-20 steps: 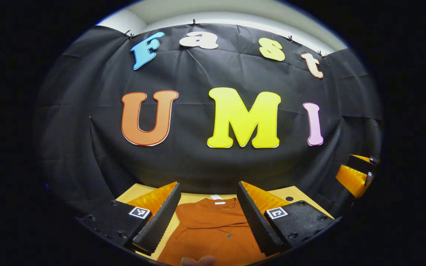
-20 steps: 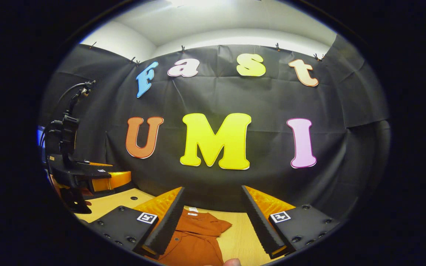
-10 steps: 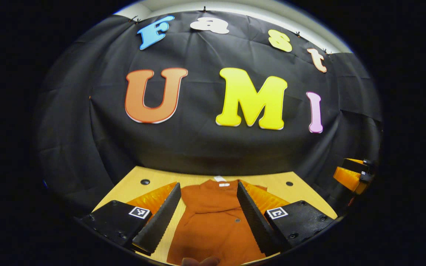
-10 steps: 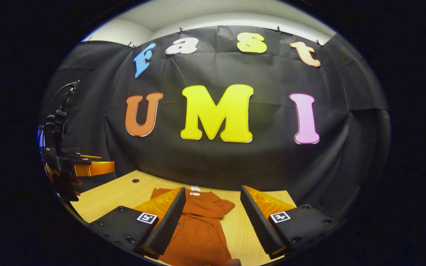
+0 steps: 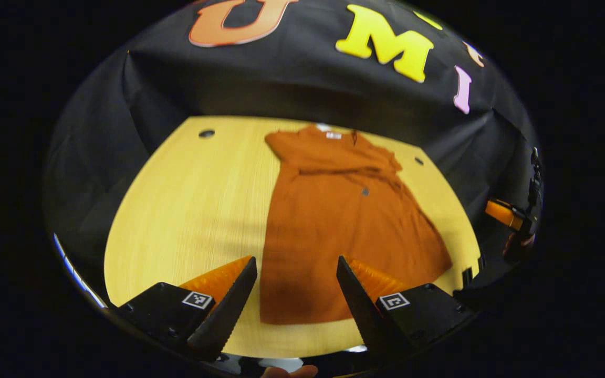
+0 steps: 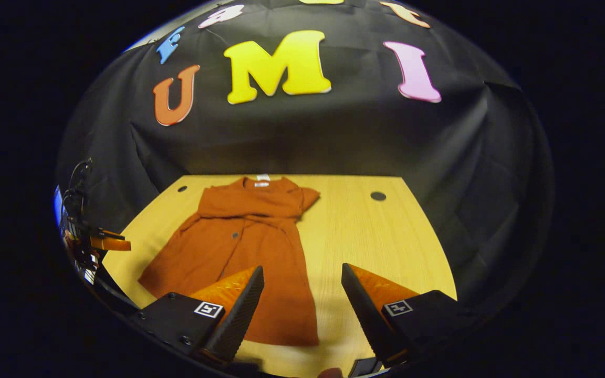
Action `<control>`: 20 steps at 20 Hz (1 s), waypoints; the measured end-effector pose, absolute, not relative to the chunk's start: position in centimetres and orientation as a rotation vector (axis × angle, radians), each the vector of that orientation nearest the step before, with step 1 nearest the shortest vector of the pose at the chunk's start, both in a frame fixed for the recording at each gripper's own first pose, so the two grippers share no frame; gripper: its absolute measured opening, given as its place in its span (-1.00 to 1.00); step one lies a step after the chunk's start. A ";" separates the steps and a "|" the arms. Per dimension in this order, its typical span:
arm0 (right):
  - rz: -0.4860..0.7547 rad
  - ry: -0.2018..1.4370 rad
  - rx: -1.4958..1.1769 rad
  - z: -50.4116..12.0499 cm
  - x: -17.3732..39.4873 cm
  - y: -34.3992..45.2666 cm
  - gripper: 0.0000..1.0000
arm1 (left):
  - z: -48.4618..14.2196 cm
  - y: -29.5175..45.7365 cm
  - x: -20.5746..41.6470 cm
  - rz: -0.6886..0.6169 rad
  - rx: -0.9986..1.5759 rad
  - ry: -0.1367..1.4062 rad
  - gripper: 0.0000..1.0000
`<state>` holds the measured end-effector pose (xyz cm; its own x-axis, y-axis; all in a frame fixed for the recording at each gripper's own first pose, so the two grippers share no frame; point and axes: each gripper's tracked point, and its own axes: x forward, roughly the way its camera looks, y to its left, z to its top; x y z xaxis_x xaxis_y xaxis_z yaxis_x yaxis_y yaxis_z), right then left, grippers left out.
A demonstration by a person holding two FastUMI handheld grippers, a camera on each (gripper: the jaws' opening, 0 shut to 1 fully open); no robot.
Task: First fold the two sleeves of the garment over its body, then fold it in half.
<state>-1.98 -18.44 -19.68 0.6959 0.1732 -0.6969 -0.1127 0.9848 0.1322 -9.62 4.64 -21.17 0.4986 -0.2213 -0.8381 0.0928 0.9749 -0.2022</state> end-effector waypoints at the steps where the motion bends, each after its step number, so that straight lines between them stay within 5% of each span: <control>1: 0.159 0.831 0.084 -21.4 -2.8 -18.8 0.89 | -22.8 4.9 -11.1 -0.200 -0.147 1.082 0.99; 7: 0.138 1.018 0.056 -29.6 -6.2 -18.4 0.87 | -26.9 4.5 -13.9 -0.212 -0.267 1.149 0.98; 8: 0.143 1.040 0.044 -30.3 -6.6 -18.3 0.87 | -26.5 4.1 -13.6 -0.224 -0.277 1.139 0.76; 9: 0.144 1.053 0.035 -30.8 -6.8 -18.4 0.87 | -26.9 4.3 -13.9 -0.210 -0.280 1.148 0.89; 10: 0.145 1.066 0.037 -31.5 -7.1 -18.1 0.87 | -26.9 4.0 -13.7 -0.204 -0.289 1.144 0.72; 11: 0.146 1.080 0.041 -32.3 -7.4 -17.8 0.87 | -26.8 3.5 -13.8 -0.209 -0.299 1.149 0.94; 18: 0.131 1.118 -0.015 -33.7 -8.1 -16.0 0.97 | -26.8 -0.1 -14.0 -0.212 -0.340 1.155 0.95; 20: 0.141 1.120 -0.010 -33.8 -8.0 -15.0 0.69 | -26.9 -0.3 -14.0 -0.204 -0.321 1.166 0.88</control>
